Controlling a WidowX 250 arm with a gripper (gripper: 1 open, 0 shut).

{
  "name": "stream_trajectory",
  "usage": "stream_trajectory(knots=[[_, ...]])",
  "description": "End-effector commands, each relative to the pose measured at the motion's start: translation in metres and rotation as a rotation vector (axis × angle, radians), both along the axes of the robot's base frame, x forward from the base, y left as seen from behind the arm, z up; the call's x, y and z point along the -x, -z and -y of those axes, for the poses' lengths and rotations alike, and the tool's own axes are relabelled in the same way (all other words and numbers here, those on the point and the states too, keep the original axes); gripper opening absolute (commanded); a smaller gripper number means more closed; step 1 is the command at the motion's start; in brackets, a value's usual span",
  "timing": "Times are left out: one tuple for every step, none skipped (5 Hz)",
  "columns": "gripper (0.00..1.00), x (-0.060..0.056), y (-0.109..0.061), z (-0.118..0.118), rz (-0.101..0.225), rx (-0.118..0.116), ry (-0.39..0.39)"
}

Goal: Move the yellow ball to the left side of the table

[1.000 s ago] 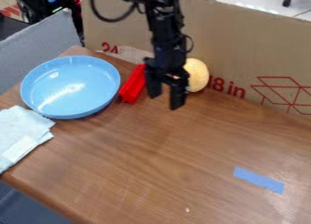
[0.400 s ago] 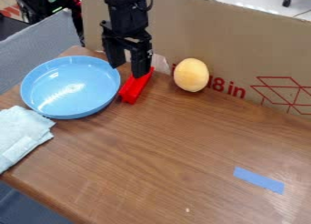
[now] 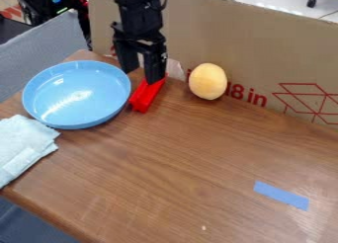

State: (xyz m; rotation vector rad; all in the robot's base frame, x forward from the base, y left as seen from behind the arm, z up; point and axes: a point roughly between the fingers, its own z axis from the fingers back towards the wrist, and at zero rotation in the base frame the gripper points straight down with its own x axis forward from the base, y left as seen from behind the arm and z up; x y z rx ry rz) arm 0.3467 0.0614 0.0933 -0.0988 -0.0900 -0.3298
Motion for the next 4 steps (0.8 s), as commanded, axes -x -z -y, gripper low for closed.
stream_trajectory(knots=[[1.0,-0.004,-0.016,0.003,0.051,0.004,-0.006],[1.0,-0.019,-0.013,0.007,0.052,-0.003,-0.01],[1.0,-0.01,-0.009,0.006,0.052,0.012,-0.005],[1.0,-0.023,-0.011,0.002,0.078,0.045,-0.03]])
